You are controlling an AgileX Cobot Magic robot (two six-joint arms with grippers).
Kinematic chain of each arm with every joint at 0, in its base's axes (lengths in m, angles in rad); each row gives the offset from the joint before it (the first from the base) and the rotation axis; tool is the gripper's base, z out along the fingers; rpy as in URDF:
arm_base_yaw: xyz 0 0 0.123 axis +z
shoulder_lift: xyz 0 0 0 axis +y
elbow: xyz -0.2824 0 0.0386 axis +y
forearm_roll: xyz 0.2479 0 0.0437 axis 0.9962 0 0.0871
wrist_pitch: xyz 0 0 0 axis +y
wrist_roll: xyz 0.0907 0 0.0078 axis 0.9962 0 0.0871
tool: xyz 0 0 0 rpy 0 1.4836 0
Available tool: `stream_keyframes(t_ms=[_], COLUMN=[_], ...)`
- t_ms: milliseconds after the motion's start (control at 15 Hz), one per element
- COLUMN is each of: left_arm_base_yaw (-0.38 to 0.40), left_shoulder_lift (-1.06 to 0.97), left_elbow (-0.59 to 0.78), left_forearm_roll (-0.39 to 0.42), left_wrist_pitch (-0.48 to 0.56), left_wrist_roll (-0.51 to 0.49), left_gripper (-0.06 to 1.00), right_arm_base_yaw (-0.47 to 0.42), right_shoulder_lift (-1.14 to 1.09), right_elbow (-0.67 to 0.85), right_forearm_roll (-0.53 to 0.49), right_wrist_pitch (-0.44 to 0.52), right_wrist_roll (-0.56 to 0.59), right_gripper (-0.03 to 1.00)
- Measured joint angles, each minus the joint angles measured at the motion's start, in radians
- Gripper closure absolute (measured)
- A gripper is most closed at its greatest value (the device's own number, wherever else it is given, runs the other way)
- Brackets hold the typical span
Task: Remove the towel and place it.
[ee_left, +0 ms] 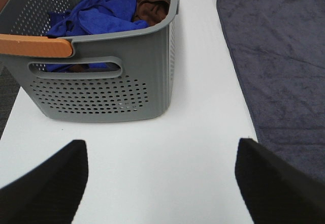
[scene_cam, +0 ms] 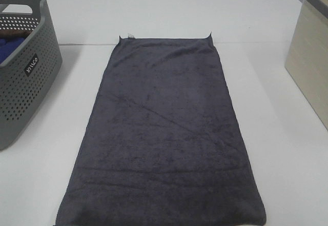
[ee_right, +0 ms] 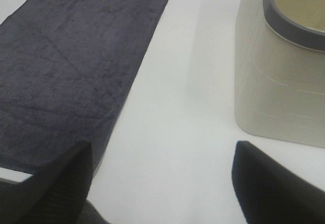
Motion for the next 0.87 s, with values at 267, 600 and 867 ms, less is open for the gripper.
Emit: stream_keyframes(t_ms=[267,600,867], left_arm_base_yaw=[0.000,0.012,0.035], left_shoulder_lift=[0.000,0.000,0.000], left_elbow=[0.000,0.000,0.000], left_forearm_roll=[-0.008,-0.024,-0.029], left_wrist_pitch=[-0.004,-0.004,-0.004], left_wrist_roll=[0.000,0.000,-0.001], left_gripper=[0.19,0.19,0.19], right_arm_base_yaw=[0.000,0.000,0.000], right_shoulder_lift=[0.000,0.000,0.000], right_elbow=[0.000,0.000,0.000], right_forearm_roll=[0.000,0.000,0.000], right_wrist_pitch=[0.000,0.000,0.000], right_wrist_roll=[0.000,0.000,0.000], right_gripper=[0.23,0.23,0.23])
